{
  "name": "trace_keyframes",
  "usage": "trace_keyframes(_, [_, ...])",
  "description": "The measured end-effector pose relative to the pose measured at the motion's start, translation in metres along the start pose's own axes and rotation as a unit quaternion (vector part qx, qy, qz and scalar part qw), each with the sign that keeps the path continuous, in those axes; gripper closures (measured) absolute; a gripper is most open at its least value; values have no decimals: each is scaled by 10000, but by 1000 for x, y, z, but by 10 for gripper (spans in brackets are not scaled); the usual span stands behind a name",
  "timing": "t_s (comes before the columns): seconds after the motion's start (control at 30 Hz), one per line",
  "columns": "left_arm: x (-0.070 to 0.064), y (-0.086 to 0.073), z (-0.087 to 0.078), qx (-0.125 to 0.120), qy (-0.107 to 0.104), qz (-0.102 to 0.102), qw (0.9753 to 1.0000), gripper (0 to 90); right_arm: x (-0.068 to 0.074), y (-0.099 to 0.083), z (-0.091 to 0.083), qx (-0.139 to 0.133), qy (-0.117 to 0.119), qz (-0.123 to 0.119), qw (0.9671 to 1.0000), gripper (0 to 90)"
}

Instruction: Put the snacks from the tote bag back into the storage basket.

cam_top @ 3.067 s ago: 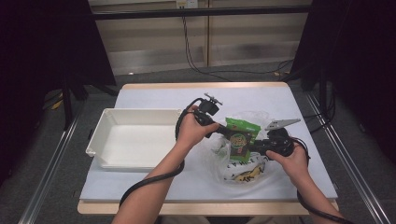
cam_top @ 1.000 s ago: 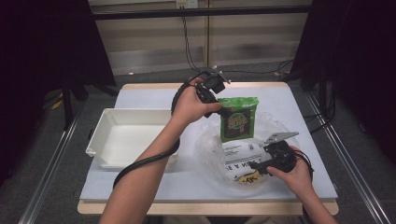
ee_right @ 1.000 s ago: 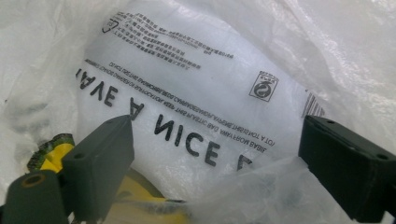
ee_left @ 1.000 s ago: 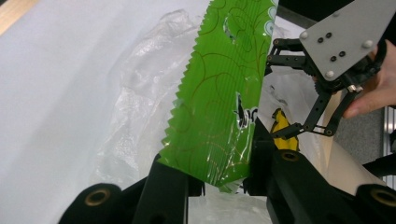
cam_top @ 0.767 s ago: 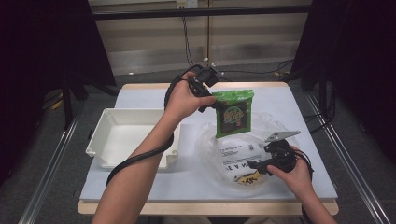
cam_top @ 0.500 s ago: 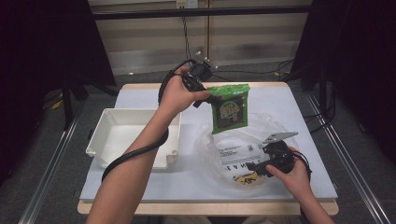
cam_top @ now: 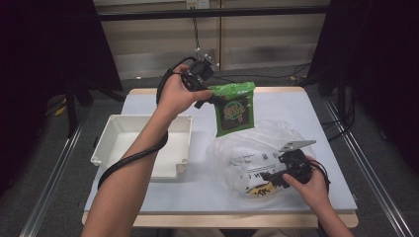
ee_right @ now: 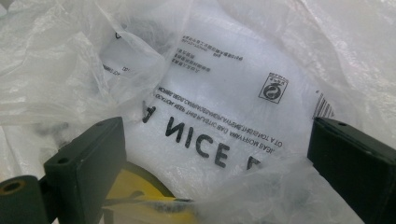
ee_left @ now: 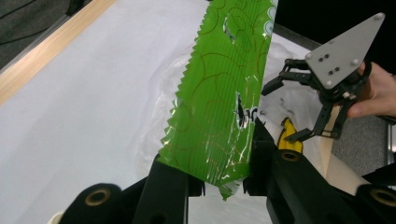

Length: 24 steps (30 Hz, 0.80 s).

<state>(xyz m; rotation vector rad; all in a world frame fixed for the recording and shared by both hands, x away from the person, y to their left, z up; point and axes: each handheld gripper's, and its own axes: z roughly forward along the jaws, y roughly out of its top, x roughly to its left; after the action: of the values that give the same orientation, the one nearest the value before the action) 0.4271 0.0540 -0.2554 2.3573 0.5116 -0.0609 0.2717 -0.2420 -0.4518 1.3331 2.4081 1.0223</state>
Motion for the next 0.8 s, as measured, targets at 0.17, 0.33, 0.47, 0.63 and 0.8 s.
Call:
trace_keyframes(0.17, [12,-12,-8,15,32,-38,10000,750,0,1,0,-2,28,42,10000,45])
trace_keyframes(0.33, [21,-20,-14,74,68,-66,9999,750,0,1,0,-10,42,54,10000,41])
trace_keyframes(0.47, [29,-26,-19,135,72,-47,9999,749,0,1,-1,-40,80,64,9999,34])
trace_keyframes(0.63, [37,-35,-29,125,83,-37,9999,749,-1,0,-1,-62,71,111,9999,30])
trace_keyframes(0.8, [45,-44,-40,106,118,-27,9999,749,-1,0,0,-53,74,99,9999,30])
